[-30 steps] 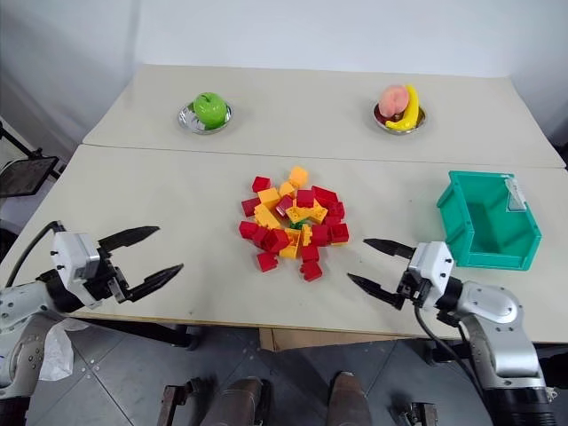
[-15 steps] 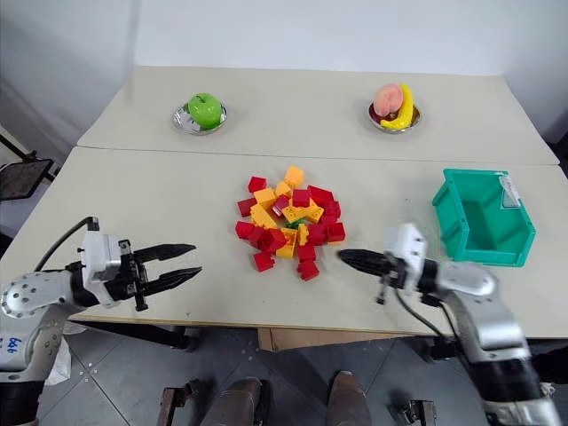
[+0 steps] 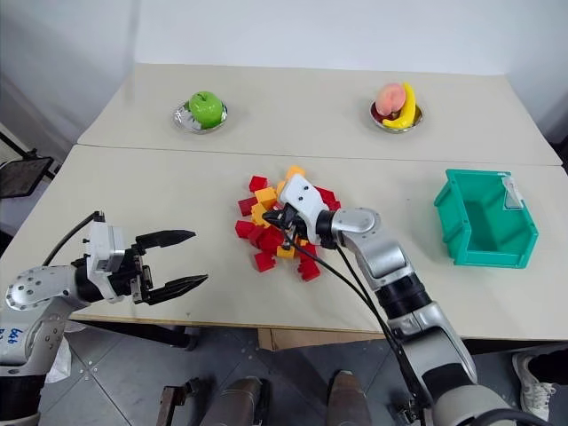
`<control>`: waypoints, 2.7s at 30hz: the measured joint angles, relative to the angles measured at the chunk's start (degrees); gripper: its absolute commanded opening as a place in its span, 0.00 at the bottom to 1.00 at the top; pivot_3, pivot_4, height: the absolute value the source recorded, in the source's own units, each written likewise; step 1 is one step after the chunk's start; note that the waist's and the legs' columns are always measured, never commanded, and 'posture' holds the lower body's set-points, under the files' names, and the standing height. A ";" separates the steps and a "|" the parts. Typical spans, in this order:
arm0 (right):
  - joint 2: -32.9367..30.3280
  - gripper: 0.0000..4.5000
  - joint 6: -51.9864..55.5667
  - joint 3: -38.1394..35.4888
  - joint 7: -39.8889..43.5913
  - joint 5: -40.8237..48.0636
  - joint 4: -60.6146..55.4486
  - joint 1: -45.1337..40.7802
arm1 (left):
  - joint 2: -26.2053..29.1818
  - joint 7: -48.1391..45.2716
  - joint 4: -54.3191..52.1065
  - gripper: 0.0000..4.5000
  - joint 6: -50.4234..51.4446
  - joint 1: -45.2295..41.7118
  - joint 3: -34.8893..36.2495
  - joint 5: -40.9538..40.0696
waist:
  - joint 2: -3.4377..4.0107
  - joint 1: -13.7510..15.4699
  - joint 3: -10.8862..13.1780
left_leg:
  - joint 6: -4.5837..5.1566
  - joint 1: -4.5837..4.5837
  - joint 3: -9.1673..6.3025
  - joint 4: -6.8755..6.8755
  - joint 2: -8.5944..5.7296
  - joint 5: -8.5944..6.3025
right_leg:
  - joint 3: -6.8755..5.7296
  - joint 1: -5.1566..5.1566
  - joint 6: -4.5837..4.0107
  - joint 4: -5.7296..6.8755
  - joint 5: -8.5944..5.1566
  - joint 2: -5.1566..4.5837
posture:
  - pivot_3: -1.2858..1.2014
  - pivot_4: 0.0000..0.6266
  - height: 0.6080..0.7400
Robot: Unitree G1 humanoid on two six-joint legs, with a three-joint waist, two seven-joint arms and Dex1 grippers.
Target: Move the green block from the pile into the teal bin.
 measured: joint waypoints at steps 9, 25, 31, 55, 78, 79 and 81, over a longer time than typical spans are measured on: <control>-0.28 0.00 -14.57 -5.45 -5.19 -4.86 21.16 -6.74 | -0.66 2.32 -0.34 1.00 -0.72 -1.10 -0.06 0.27 | 0.00 -1.15 0.00 | -0.06 0.01 0.15 -0.01 0.07 0.01 | 0.00 -0.27 -0.07 0.26 -0.01 -0.01 | 0.52 0.24 1.00; -11.37 0.00 -6.65 -4.17 11.20 -1.59 -11.24 11.51 | -1.27 2.33 0.22 1.00 -1.53 -1.66 -0.93 0.52 | 0.00 -0.44 0.00 | -0.03 0.00 0.18 0.09 0.10 -0.03 | -0.01 -0.26 -0.07 0.28 0.00 -0.01 | 0.52 0.24 1.00; -19.51 0.00 -8.67 -11.24 16.08 4.03 -17.03 21.79 | -1.16 1.48 0.78 1.00 -2.19 -1.54 -1.16 0.53 | -0.01 0.68 -0.01 | 0.03 -0.01 0.30 0.11 0.08 -0.11 | -0.05 -0.18 -0.07 0.19 0.00 -0.01 | 0.52 0.24 1.00; -15.70 0.99 10.11 -11.04 9.30 13.08 -22.05 9.82 | -0.67 -0.82 5.67 1.00 -3.57 -3.44 -1.04 1.77 | -0.01 0.33 0.00 | -0.02 -0.03 0.15 0.23 0.28 -0.14 | -0.01 -0.31 -0.15 0.23 0.06 0.08 | 0.52 0.24 1.00; -3.27 0.64 7.93 1.44 8.33 -3.29 8.10 -8.53 | -1.10 2.16 2.48 1.00 -3.07 -1.17 -1.19 2.04 | -0.01 -0.80 0.00 | -0.06 -0.05 0.21 0.19 0.31 -0.16 | -0.14 -0.40 -0.19 0.28 0.07 0.10 | 0.52 0.24 1.00; -3.15 0.53 7.57 1.26 8.28 -3.41 8.28 -8.58 | -1.11 2.18 2.48 1.00 -3.07 -1.16 -1.19 2.04 | -0.01 -0.79 0.00 | -0.06 -0.05 0.21 0.20 0.30 -0.16 | -0.14 -0.40 -0.19 0.28 0.07 0.10 | 0.52 0.24 1.00; -2.90 0.47 7.10 1.14 8.46 -3.47 8.57 -8.76 | -1.13 2.20 2.48 1.00 -3.07 -1.18 -1.20 2.03 | -0.01 -0.82 0.00 | -0.06 -0.05 0.21 0.20 0.31 -0.17 | -0.14 -0.41 -0.19 0.28 0.07 0.10 | 0.52 0.24 1.00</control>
